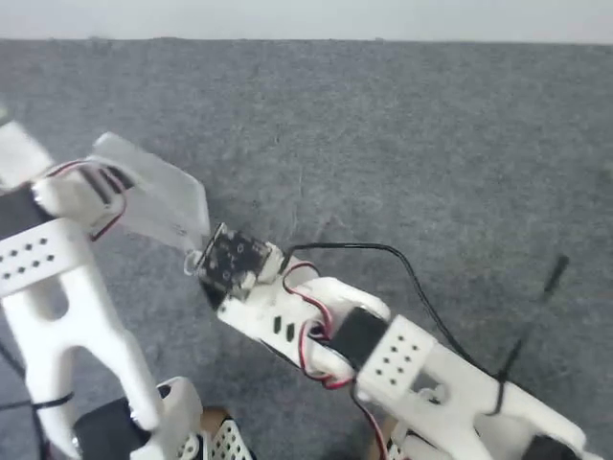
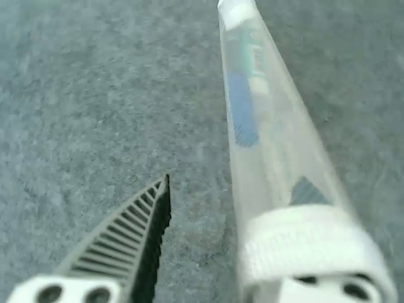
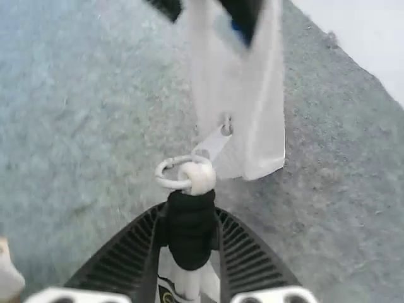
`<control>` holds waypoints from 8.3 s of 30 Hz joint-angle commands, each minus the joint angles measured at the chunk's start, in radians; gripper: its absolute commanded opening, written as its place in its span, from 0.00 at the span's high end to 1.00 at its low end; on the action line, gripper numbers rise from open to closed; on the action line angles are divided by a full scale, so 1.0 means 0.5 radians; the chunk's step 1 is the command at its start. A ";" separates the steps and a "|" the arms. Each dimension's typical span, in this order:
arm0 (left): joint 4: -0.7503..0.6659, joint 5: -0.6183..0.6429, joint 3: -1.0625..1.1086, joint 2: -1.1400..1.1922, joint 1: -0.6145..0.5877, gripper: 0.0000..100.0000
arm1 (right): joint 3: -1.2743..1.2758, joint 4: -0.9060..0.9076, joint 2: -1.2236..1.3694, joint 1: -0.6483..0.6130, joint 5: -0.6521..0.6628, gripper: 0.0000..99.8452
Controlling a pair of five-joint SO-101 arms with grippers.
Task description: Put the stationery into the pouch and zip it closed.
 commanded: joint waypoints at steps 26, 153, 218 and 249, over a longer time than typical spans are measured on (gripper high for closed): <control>0.466 -0.930 -0.775 -0.104 1.356 0.71 | 0.660 0.311 -1.606 0.198 0.209 0.99; -0.902 -1.037 1.987 -2.559 1.893 0.99 | 0.565 -0.640 -0.941 1.668 -0.399 0.99; -1.188 -0.829 2.107 -2.869 1.384 0.99 | 0.534 -0.486 -0.649 1.478 -0.571 0.78; -1.645 -0.749 2.269 -2.866 0.976 0.98 | 0.546 -0.477 -0.664 1.478 -0.574 0.78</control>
